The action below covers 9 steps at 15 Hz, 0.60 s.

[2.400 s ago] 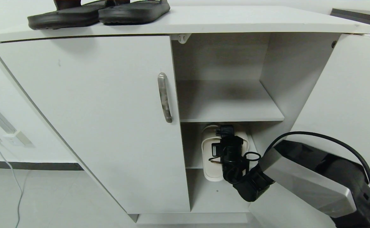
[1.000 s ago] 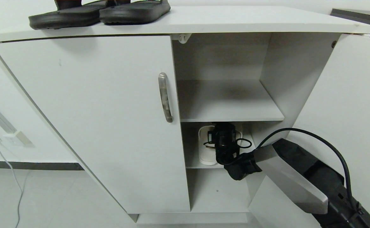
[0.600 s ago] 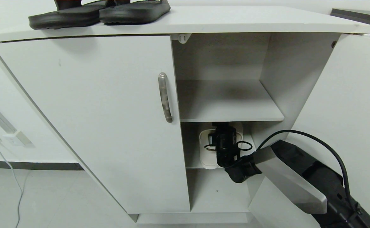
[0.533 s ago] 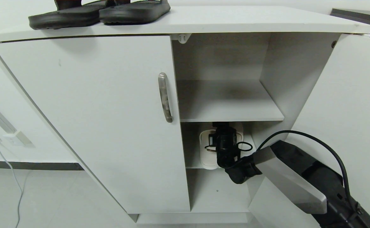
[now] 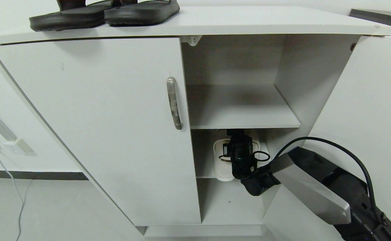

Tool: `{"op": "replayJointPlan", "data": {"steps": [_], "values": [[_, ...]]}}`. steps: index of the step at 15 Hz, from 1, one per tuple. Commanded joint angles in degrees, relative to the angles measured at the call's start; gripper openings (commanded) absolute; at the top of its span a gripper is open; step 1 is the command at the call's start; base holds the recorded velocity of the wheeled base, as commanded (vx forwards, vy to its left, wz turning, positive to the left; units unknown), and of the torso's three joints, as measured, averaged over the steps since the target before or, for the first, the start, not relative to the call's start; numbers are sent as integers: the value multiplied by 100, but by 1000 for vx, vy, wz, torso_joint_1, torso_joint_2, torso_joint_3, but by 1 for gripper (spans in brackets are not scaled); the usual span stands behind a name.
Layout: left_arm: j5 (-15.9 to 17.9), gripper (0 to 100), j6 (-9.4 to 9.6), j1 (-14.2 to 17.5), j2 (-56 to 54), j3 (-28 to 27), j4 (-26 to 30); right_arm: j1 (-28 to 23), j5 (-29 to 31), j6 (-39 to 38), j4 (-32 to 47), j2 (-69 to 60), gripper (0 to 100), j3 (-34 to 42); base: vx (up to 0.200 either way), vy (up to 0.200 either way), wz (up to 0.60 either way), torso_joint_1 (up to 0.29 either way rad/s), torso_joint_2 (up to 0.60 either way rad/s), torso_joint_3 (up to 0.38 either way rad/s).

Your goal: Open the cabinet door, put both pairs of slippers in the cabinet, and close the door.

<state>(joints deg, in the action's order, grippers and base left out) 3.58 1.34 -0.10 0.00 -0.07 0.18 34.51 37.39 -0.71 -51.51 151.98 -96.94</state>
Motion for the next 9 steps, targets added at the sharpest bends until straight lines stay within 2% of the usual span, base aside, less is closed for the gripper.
{"op": "replayJointPlan", "data": {"steps": [1,7,8,9], "values": [[2,0,-2,-8,9,7,-1,38,-4,0,-17,-72,0,114,0,0,0,0,0,0],[2,0,-2,1,9,7,-1,73,-4,0,-70,-169,0,307,0,0,0,0,0,0],[2,0,-2,1,9,7,-1,73,-4,-8,-70,-169,100,307,0,0,0,0,0,0],[2,0,-2,1,9,-1,-1,73,-4,0,-79,-195,100,395,0,0,0,0,0,0]]}}
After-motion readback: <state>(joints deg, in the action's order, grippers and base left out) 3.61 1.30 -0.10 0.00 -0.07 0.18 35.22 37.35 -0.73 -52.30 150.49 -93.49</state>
